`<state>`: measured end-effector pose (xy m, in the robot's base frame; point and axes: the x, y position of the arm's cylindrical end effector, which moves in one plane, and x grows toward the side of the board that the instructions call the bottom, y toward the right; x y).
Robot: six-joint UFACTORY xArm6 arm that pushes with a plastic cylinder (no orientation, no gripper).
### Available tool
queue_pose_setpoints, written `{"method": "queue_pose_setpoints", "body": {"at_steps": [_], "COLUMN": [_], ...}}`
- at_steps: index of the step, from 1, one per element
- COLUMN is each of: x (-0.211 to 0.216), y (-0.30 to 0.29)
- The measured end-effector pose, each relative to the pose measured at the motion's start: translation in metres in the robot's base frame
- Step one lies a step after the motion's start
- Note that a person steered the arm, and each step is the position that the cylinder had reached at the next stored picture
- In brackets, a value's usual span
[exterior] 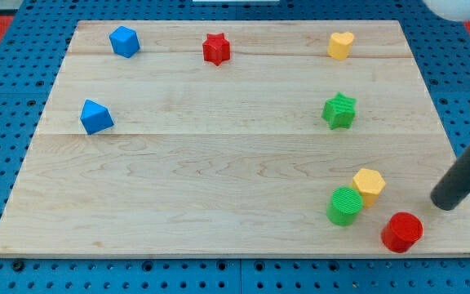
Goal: Move the yellow hexagon slightly top left
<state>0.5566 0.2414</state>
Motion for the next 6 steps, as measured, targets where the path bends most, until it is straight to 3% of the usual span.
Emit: {"method": "queue_pose_setpoints", "body": {"at_steps": [3, 5, 6], "x": [0.001, 0.013, 0.023], "y": [-0.095, -0.107, -0.141]}}
